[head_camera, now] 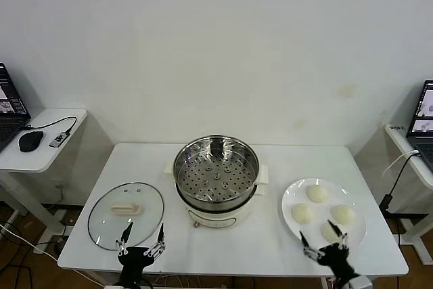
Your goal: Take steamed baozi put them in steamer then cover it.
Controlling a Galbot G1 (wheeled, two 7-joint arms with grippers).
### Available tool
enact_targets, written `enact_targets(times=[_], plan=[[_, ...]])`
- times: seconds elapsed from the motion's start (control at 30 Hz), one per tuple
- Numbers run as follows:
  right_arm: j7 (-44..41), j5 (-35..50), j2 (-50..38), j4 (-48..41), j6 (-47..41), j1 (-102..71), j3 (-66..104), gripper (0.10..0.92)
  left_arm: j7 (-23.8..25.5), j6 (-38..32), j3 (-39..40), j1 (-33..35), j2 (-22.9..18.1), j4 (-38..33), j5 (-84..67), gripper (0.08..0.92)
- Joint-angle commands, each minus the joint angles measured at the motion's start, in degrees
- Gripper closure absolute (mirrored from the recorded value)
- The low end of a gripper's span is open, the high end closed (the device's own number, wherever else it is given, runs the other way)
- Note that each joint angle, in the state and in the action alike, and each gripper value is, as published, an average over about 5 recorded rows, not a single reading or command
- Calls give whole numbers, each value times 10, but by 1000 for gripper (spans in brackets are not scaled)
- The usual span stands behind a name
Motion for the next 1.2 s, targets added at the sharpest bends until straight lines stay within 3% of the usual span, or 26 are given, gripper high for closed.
enact_targets(times=[0.03,0.3,0.57,0.87,1.2], plan=[[-97,-177,-163,-28,-56,115,45,203,12,59,0,-28,12,-8,10,177],[-288,-250,-304,-78,-79,236,-8,203,7,113,1,-25,17,-32,10,177],[-420,-198,-385,-178,-55,431,-200,203,-4,132,-7,-24,18,-39,21,177],[-505,-147,-364,-318,-55,684,-481,203,-14,140,-20,-20,18,-47,24,177],[-515,-149,-269,-420,-57,814,-639,203,-15,141,-31,-23,14,-45,28,177]])
